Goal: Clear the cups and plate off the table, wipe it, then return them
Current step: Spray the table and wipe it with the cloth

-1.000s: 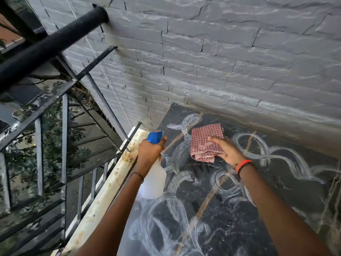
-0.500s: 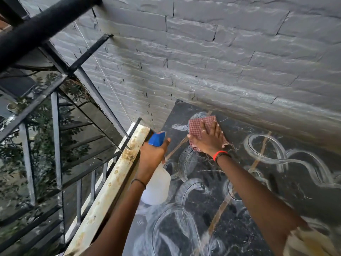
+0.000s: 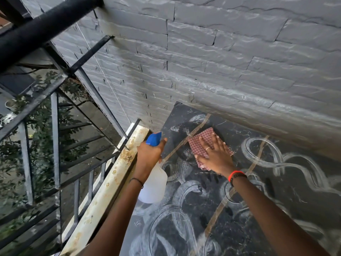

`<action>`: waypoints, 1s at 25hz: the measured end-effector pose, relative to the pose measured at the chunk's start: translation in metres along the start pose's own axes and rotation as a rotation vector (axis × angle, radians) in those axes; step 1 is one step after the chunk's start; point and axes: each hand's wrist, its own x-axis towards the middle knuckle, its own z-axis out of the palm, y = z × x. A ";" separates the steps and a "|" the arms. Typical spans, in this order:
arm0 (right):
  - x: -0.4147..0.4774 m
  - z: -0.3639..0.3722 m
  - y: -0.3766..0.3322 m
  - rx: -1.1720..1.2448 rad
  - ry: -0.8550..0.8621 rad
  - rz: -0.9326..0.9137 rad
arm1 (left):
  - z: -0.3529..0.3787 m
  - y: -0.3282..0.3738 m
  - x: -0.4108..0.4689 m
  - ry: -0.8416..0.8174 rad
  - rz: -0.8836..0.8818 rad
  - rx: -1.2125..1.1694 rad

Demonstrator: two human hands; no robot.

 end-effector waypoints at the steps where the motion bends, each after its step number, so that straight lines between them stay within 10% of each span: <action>1: 0.007 -0.008 0.004 0.021 -0.012 0.042 | 0.002 -0.001 -0.001 0.001 -0.002 0.008; 11: -0.021 0.020 -0.050 0.028 0.015 -0.214 | 0.018 0.008 0.006 -0.029 0.018 0.105; 25: -0.041 0.002 0.025 0.155 0.007 0.131 | 0.046 0.046 0.026 -0.008 0.056 0.154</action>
